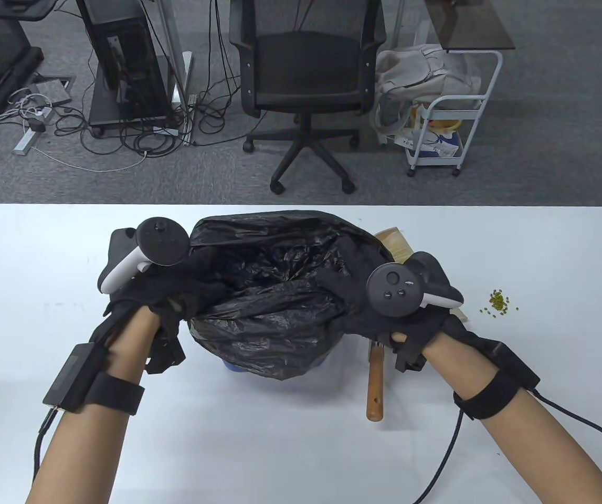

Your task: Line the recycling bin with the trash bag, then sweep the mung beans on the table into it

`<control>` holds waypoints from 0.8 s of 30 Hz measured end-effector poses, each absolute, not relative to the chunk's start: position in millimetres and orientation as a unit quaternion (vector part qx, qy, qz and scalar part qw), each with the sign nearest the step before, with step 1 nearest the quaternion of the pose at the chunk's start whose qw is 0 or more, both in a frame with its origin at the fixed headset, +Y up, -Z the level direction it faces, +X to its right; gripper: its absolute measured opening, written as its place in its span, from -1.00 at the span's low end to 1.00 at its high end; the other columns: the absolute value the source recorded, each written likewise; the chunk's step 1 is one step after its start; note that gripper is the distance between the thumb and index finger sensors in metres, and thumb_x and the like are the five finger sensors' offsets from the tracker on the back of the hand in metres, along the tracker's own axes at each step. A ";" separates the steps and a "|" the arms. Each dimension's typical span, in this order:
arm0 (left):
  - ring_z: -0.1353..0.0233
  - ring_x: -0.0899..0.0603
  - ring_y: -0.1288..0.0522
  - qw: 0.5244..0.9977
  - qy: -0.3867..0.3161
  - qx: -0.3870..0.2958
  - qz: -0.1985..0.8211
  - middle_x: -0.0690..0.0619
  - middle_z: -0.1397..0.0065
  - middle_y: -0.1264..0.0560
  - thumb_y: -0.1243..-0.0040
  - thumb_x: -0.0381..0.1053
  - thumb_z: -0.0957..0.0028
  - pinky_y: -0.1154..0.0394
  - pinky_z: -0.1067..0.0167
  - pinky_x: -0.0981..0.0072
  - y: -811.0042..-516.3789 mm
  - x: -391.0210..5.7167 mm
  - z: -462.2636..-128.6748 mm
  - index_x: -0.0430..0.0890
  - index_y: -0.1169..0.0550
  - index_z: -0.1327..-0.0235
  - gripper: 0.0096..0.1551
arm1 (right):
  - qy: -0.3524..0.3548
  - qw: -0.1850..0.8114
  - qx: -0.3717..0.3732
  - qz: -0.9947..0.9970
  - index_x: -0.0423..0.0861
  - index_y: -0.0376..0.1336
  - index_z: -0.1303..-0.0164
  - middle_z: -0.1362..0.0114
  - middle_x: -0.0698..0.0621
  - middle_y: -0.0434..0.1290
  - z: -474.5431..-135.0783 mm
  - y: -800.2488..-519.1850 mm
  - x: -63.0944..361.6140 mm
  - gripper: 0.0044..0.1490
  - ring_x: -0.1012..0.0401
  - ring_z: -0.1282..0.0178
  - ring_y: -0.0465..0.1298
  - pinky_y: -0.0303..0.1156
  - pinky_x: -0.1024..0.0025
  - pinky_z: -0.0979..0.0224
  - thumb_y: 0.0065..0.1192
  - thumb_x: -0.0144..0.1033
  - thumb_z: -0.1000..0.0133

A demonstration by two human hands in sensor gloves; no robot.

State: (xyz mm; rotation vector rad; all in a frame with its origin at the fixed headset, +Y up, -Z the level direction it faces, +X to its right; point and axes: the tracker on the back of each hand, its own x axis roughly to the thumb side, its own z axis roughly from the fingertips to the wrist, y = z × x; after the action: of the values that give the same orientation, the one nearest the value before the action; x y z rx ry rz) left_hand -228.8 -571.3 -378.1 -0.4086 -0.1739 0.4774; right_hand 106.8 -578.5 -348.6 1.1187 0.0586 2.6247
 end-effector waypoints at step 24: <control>-0.55 -0.81 0.09 0.963 -0.086 -0.120 0.225 -0.56 -0.72 0.10 -0.39 0.12 -0.06 -0.09 -0.38 -0.68 -531.2 -234.9 -352.0 -0.14 -0.27 -0.73 -0.01 | -0.063 0.150 0.367 0.916 -0.28 -0.06 -0.79 -0.69 -0.60 -0.27 -314.1 -526.6 130.6 0.24 -0.67 -0.53 -0.06 0.04 -0.60 -0.39 0.28 0.17 -0.08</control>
State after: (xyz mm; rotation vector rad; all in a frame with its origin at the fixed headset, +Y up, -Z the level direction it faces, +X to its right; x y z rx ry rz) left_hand -234.9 -531.2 -352.0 -0.2421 -0.1747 0.4564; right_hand 130.6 -526.6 -314.1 1.0532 -0.1821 2.6311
